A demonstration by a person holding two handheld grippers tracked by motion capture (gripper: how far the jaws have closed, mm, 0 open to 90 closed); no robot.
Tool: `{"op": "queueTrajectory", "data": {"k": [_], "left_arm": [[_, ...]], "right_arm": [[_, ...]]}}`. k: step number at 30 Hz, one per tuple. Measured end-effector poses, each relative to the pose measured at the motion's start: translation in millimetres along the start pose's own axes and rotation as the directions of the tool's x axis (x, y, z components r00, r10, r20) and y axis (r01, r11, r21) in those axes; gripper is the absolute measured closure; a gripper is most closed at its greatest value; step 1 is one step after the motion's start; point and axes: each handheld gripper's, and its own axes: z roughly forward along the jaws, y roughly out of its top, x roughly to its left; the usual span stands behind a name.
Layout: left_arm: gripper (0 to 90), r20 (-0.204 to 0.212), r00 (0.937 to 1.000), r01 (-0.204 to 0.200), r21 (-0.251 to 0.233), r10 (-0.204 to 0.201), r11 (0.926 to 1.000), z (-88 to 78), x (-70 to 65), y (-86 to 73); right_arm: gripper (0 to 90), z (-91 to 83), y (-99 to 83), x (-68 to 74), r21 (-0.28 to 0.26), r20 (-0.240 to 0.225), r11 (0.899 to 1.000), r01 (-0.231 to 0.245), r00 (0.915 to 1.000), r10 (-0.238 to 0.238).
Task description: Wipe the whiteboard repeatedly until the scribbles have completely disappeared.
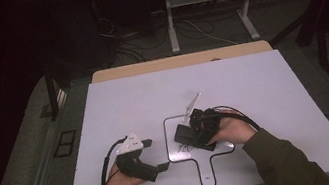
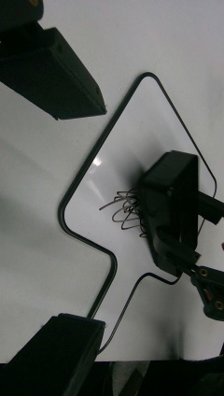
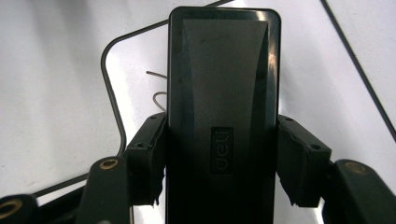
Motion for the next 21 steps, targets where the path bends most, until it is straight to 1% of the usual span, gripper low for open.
{"op": "queueTrajectory", "data": {"k": [6,7,13,15,19,21], "left_arm": [[0.0,0.001,1.0000,0.000,0.003,0.000,1.0000,0.3,0.4,-0.2],[0.0,0.001,1.0000,0.000,0.005,0.000,1.0000,0.3,0.4,-0.2],[0.0,0.001,1.0000,-0.001,0.005,0.001,1.0000,0.4,0.2,-0.3],[0.0,0.001,1.0000,0.000,0.005,0.000,1.0000,0.4,0.4,-0.3],[0.0,0.002,1.0000,0.000,0.004,0.000,1.0000,0.3,0.4,-0.4],[0.0,0.002,1.0000,0.000,0.004,0.000,1.0000,0.3,0.5,-0.3]], "right_arm": [[38.9,10.0,4.2,2.9,0.026,0.010,0.999,0.019,0.9998,-0.020],[38.9,10.9,4.6,2.7,0.029,0.009,0.999,0.030,0.9995,-0.030],[38.9,11.7,5.8,1.9,0.028,-0.003,0.999,0.024,0.9997,-0.024],[38.8,11.7,5.9,2.5,0.029,0.002,0.999,0.020,0.9998,-0.020],[38.7,12.4,6.5,6.4,0.032,0.028,0.998,0.054,0.9981,-0.055],[38.7,12.6,6.7,7.9,0.033,0.037,0.998,0.059,0.9975,-0.060]]}}
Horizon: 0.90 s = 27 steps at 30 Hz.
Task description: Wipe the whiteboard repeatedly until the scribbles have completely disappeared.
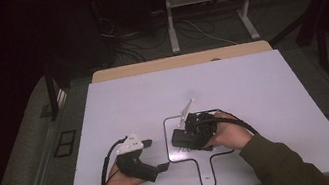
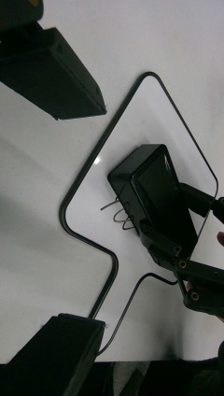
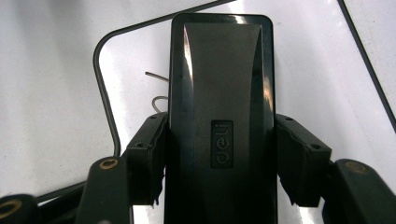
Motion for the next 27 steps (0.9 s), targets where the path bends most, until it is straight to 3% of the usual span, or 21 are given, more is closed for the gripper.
{"op": "queueTrajectory", "data": {"k": [3,9,21,27], "left_arm": [[0.0,0.001,1.0000,-0.001,0.001,0.001,1.0000,0.1,0.1,0.0],[0.0,0.001,1.0000,0.000,0.001,0.000,1.0000,0.2,-0.3,-0.1],[0.0,0.003,1.0000,0.001,0.000,-0.001,1.0000,0.4,-0.5,-0.1],[0.0,0.004,1.0000,0.001,0.002,-0.001,1.0000,0.9,-0.5,-0.2]], "right_arm": [[38.8,-0.2,0.8,3.8,0.007,0.018,1.000,0.015,0.9997,-0.015],[38.7,0.0,1.9,9.5,0.011,0.005,1.000,0.028,0.9996,-0.028],[38.7,-3.5,-9.8,-14.8,0.000,0.039,0.997,-0.071,0.9967,0.071],[38.7,-3.2,-7.8,-9.6,0.006,0.033,0.998,-0.058,0.9978,0.058]]}}
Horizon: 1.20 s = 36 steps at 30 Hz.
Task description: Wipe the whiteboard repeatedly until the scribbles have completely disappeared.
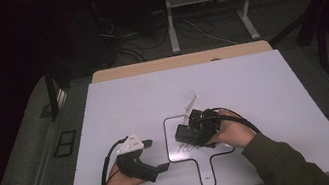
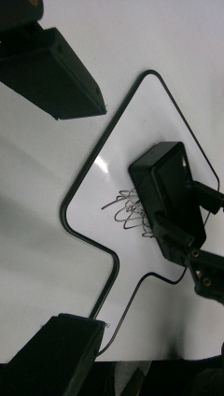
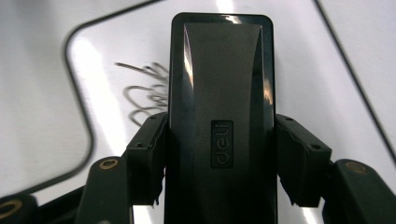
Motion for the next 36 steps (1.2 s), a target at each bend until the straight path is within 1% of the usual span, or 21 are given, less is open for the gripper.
{"op": "queueTrajectory", "data": {"k": [6,8,9,11,14,15,17,19,22,23,24,25,26,27,31,33,35,36], "left_arm": [[0.0,0.001,1.0000,-0.002,0.001,0.002,1.0000,-0.1,-0.2,0.1],[0.0,0.001,1.0000,-0.002,0.001,0.002,1.0000,0.1,-0.2,0.0],[0.0,0.001,1.0000,-0.001,0.001,0.001,1.0000,0.1,-0.3,0.0],[0.0,0.001,1.0000,-0.002,0.001,0.002,1.0000,0.0,-0.3,0.0],[0.0,0.000,1.0000,-0.002,0.000,0.002,1.0000,-0.3,-0.3,0.1],[0.0,0.000,1.0000,-0.002,-0.001,0.002,1.0000,-0.3,-0.3,0.0],[0.0,0.001,1.0000,-0.002,0.001,0.002,1.0000,-0.3,-0.2,0.0],[0.0,0.001,1.0000,-0.001,0.002,0.001,1.0000,-0.1,-0.2,-0.1],[0.0,0.001,1.0000,0.000,0.002,0.000,1.0000,0.2,-0.2,-0.2],[0.0,0.001,1.0000,0.000,0.002,0.000,1.0000,0.3,-0.2,-0.1],[0.0,0.002,1.0000,-0.001,0.003,0.001,1.0000,0.3,-0.1,-0.1],[0.0,0.002,1.0000,-0.001,0.003,0.001,1.0000,0.5,-0.2,-0.1],[0.0,0.003,1.0000,-0.001,0.004,0.001,1.0000,0.6,-0.2,-0.1],[0.0,0.003,1.0000,-0.001,0.004,0.001,1.0000,0.8,-0.3,-0.1],[0.0,0.004,1.0000,-0.001,0.003,0.001,1.0000,0.9,-0.6,0.0],[0.0,0.003,1.0000,-0.004,0.004,0.004,1.0000,0.6,-0.3,0.0],[0.0,0.002,1.0000,-0.007,0.004,0.007,1.0000,0.5,0.0,0.1],[0.0,0.003,1.0000,-0.007,0.004,0.007,1.0000,0.6,-0.1,0.0]], "right_arm": [[38.7,2.2,7.1,16.1,0.003,-0.026,0.999,0.044,0.9987,-0.044],[38.7,3.1,9.4,21.1,0.000,-0.041,0.998,0.069,0.9967,-0.069],[38.7,3.4,10.6,23.9,-0.001,-0.053,0.997,0.074,0.9959,-0.074],[38.7,4.2,12.4,27.3,-0.002,-0.055,0.996,0.084,0.9950,-0.084],[38.8,4.4,12.4,23.8,-0.003,-0.057,0.998,0.065,0.9963,-0.065],[38.7,4.3,12.0,22.0,-0.002,-0.050,0.998,0.059,0.9970,-0.059],[38.7,3.2,10.1,15.5,0.010,-0.017,0.999,0.038,0.9991,-0.038],[38.7,2.2,7.1,8.6,0.009,-0.010,1.000,0.008,0.9999,-0.008],[38.7,1.1,2.1,-1.2,0.001,0.002,1.000,-0.018,0.9998,0.018],[38.7,0.8,1.3,-2.4,0.002,0.003,1.000,-0.023,0.9997,0.023],[38.7,0.7,1.1,-2.4,0.002,0.006,1.000,-0.018,0.9998,0.018],[38.7,0.6,1.9,0.1,0.004,0.006,1.000,-0.027,0.9996,0.027],[38.7,0.8,2.6,1.5,0.008,0.011,1.000,-0.015,0.9998,0.014],[38.7,1.1,3.5,4.0,0.007,0.002,1.000,-0.010,0.9999,0.010],[38.7,2.9,9.3,16.7,0.011,-0.010,0.999,0.034,0.9994,-0.034],[38.8,3.7,12.4,24.1,0.012,-0.021,0.999,0.042,0.9989,-0.041],[38.8,4.5,14.9,29.9,0.016,-0.021,0.997,0.070,0.9973,-0.070],[38.8,4.7,16.0,32.5,0.015,-0.028,0.997,0.076,0.9967,-0.076]]}}
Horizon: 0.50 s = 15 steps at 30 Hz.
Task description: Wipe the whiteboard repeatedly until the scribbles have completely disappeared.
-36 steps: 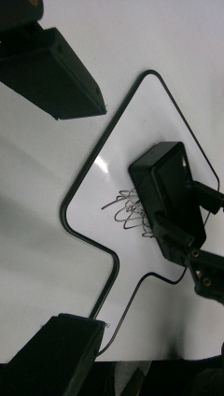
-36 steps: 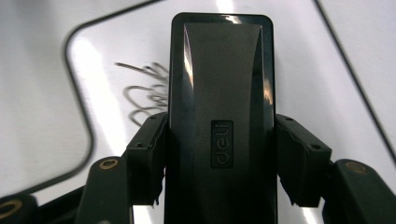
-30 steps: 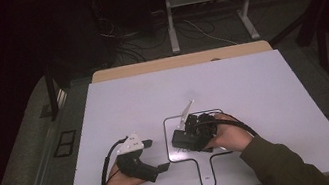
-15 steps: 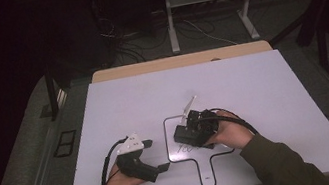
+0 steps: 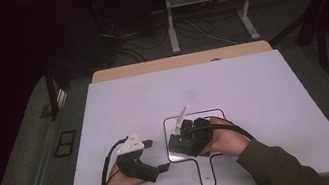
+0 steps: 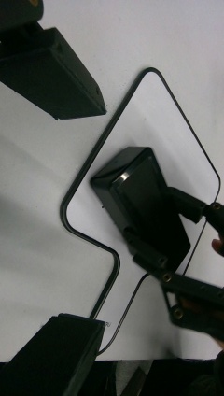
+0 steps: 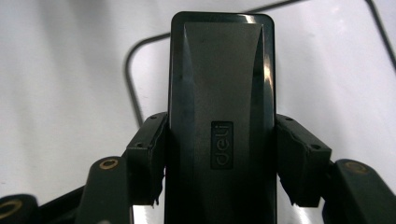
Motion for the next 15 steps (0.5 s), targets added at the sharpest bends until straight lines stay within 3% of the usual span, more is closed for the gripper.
{"op": "queueTrajectory", "data": {"k": [3,6,12,14,15], "left_arm": [[0.0,-0.001,1.0000,0.000,0.000,0.000,1.0000,-0.3,-0.3,0.1],[0.0,-0.001,1.0000,0.004,0.000,-0.004,1.0000,-0.4,-0.4,-0.1],[0.0,-0.001,1.0000,0.006,-0.001,-0.006,1.0000,-0.3,-0.2,-0.2],[0.0,-0.001,1.0000,0.006,0.000,-0.006,1.0000,-0.3,-0.2,-0.2],[0.0,0.000,1.0000,0.005,0.000,-0.005,1.0000,-0.2,-0.1,-0.1]], "right_arm": [[38.8,0.5,1.6,1.2,0.002,-0.005,1.000,-0.009,0.9999,0.009],[38.8,0.8,0.9,-3.6,0.000,0.017,1.000,-0.009,0.9998,0.009],[38.8,-0.1,-1.8,-10.7,-0.004,0.031,0.999,-0.050,0.9983,0.050],[38.8,-0.1,-1.7,-9.9,0.001,0.045,0.999,-0.032,0.9985,0.032],[38.8,-0.2,-1.0,-7.3,0.000,0.030,0.999,-0.037,0.9989,0.037]]}}
